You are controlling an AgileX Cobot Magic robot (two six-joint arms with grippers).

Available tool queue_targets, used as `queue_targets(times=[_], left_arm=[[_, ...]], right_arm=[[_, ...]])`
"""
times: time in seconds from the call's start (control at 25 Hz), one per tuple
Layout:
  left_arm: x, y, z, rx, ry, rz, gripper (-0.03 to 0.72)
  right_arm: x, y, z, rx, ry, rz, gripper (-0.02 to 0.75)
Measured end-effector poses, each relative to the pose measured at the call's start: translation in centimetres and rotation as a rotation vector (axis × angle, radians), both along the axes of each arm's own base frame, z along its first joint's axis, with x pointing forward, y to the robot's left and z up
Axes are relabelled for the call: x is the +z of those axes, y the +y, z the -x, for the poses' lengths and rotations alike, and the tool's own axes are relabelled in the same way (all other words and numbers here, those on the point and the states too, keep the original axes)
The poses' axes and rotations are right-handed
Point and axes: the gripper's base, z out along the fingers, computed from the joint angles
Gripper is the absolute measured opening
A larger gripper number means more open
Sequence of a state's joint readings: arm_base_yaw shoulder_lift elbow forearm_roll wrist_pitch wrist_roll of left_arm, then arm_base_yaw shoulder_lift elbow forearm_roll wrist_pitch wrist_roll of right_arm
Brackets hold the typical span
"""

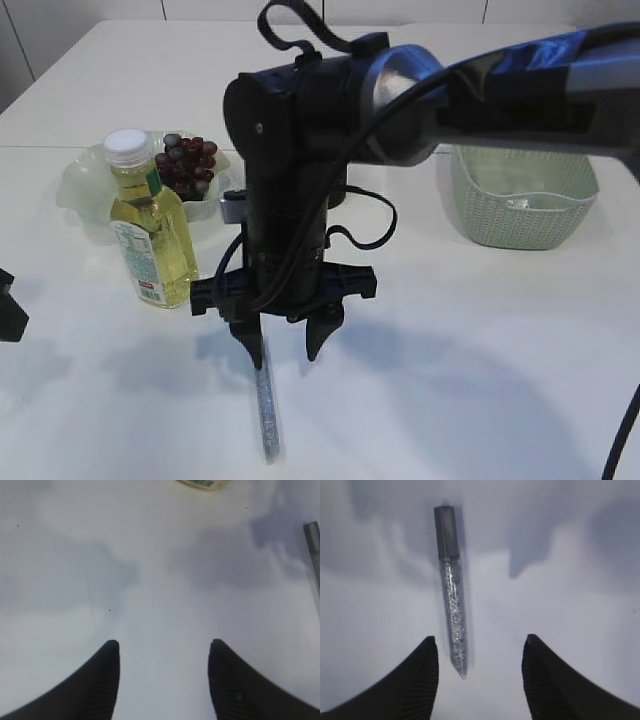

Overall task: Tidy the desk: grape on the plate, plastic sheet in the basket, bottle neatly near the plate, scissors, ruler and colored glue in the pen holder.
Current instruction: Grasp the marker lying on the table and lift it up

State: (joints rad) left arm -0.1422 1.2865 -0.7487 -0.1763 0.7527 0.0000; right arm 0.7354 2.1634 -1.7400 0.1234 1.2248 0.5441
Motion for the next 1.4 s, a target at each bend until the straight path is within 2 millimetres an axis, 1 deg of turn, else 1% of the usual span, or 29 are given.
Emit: queue_targets(times=[0.2,0.36,0.56,0.8,1.08,1.4], left_arm=[[0.0,0.0,0.0,0.000,0.000,0.000,0.415],[0.0,0.0,0.0,0.000,-0.002,0.000,0.415],[0.0,0.0,0.0,0.000,-0.002,0.000,0.415],[0.0,0.0,0.0,0.000,-0.002,0.000,0.415],[0.0,0.0,0.0,0.001,-0.004,0.000,0.415],[0.0,0.0,0.0,0.001,-0.004,0.000,0.415]], right_arm=[[-1.7,1.6,1.2,0.001,0.009,0.039,0.426],[-2.0,2.4,1.3,-0.021,-0.036,0.025,0.426],[-2.3,2.6,0.9,-0.030,-0.074,0.008,0.425],[-4.2,2.7,0.5,-0.025,-0.072,0.033,0.425],[-5.6,2.8,0.5,0.003,-0.055,0.052,0.425],[-5.9,2.7,0.4,0.020,-0.063,0.065,0.425]])
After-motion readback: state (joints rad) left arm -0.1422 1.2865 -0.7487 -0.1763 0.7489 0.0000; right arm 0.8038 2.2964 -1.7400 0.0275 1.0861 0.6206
